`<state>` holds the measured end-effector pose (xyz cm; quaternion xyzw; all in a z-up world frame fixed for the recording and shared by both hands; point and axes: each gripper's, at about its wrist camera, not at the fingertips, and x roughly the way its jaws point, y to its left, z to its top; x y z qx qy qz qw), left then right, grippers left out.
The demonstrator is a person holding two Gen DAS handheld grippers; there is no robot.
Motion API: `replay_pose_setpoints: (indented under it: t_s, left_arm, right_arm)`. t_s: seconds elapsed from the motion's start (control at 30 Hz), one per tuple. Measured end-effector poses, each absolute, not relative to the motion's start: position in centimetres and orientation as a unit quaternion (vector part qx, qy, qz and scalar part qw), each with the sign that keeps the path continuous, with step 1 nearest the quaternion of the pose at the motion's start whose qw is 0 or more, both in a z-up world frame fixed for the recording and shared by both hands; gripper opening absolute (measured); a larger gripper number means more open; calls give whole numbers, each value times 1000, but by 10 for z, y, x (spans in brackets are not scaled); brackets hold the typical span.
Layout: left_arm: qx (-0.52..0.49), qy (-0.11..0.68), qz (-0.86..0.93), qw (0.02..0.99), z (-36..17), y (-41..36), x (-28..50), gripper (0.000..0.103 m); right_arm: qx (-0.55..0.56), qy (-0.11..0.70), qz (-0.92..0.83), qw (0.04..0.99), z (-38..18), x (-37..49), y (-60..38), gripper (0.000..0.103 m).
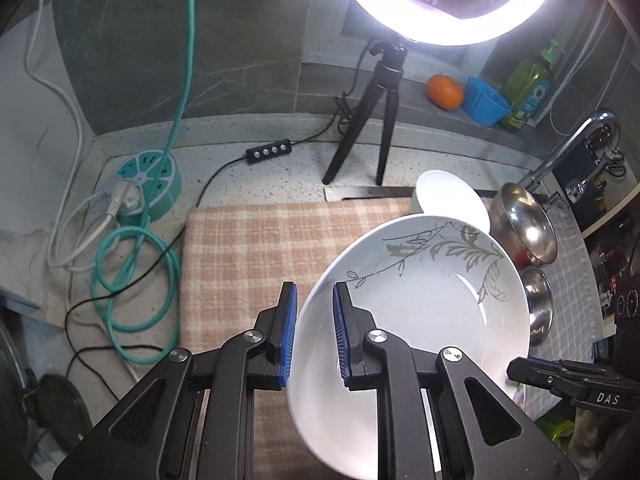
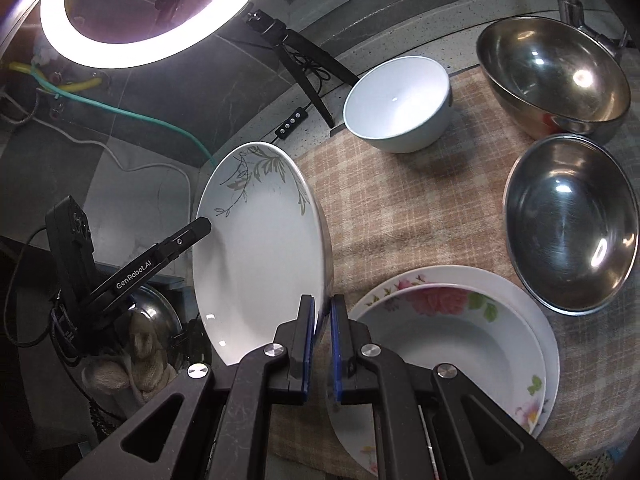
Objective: Organize plates and bowls
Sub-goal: 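Lift the gold-leaf plate with both grippers and carry it over the pink-flower plates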
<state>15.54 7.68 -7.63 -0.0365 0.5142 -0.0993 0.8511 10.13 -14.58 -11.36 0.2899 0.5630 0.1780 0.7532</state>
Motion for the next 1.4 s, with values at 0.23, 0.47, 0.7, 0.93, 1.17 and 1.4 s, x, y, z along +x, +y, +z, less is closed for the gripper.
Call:
replay_pose_setpoints:
  t_s: [0.23, 0.47, 0.7, 0.93, 1.17, 1.4]
  left_arm:
    - [-36, 517, -100, 849, -80, 49, 131, 16]
    - [-47, 529, -110, 840, -93, 26, 110, 16]
    - [-62, 544, -114, 829, -105, 13, 94, 16]
    - [-68, 555, -110, 822, -113, 7, 79, 16]
    - [-76, 572, -112, 809, -124, -1, 60, 16]
    - [-78, 585, -119, 798, -131, -11, 49, 16]
  right_arm:
    - [290, 572, 173, 748, -120, 79, -173, 8]
    - [292, 577, 162, 745, -127, 61, -202, 8]
    - [291, 580, 152, 746, -131, 48, -223, 8]
    - [291, 591, 146, 738, -141, 39, -233, 8]
    - [287, 598, 134, 736, -146, 34, -246, 8]
    - [276, 600, 122, 741, -148, 37, -258, 8]
